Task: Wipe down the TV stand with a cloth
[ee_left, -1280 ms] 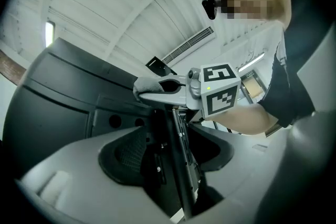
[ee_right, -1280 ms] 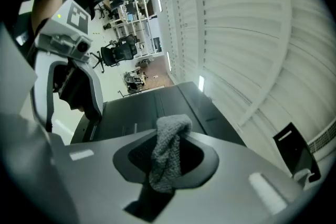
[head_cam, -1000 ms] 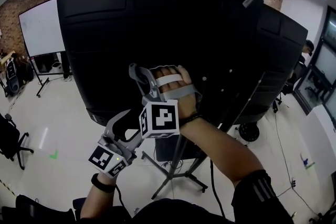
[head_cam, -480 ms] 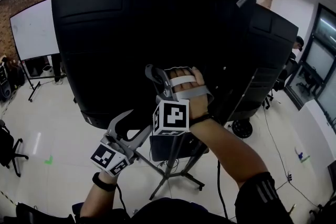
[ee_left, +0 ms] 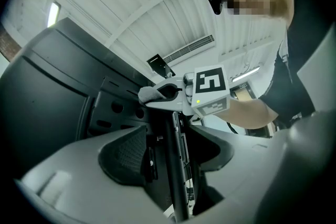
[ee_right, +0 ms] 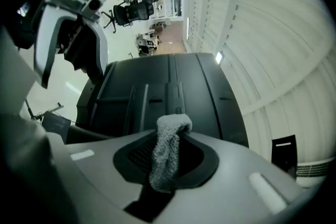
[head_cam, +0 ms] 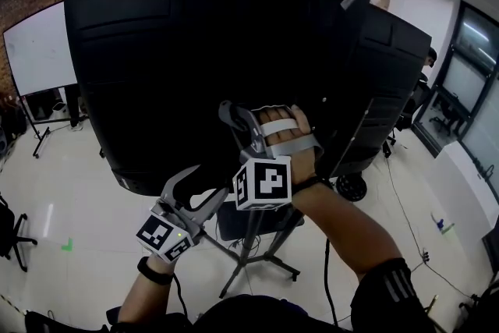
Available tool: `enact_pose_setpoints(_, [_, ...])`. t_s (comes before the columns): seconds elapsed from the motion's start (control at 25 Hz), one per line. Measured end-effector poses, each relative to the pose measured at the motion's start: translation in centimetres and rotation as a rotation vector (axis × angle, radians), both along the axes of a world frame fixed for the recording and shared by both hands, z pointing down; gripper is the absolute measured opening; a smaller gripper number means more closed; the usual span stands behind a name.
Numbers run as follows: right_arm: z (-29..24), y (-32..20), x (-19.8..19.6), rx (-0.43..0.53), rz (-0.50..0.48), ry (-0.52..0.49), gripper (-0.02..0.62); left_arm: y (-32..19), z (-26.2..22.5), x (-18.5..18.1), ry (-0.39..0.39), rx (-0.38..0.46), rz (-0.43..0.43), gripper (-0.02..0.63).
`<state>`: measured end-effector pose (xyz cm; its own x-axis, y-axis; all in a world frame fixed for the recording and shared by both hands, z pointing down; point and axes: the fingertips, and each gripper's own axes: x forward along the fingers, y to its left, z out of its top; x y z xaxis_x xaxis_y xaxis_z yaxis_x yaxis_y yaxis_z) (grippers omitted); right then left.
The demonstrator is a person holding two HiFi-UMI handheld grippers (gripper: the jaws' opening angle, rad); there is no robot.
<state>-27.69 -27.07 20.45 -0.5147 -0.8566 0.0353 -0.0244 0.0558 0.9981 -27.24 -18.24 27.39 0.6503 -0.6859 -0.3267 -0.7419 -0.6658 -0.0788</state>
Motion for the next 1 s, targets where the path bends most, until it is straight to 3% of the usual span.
enact_pose_setpoints(0.12, [0.4,2.1,-2.6,-0.056,-0.110,-0.044,0.064,0.1,0.5,-1.4,0.000,-0.010,-0.029,0.275])
enact_pose_setpoints(0.28, [2.9,3.5,-6.8,-0.084,-0.198,-0.008,0.064,0.4,1.5,-3.6,0.002,-0.033,-0.085,0.275])
enact_pose_setpoints(0.52, [6.3,1.9,-10.7,-0.048,-0.201,0.101,0.064,1.3,2.4,-6.1,0.012,-0.054,-0.145,0.275])
enact_pose_setpoints(0.76, [7.1,0.7,-9.1,-0.059,-0.161,0.098,0.063,1.3,3.1,-6.6,0.020,-0.070,-0.145,0.275])
enact_pose_setpoints(1.0, [7.6,-1.1,-4.4,-0.063,-0.039,0.119,0.063,0.7,3.1,-4.7,0.016,-0.068,-0.096,0.275])
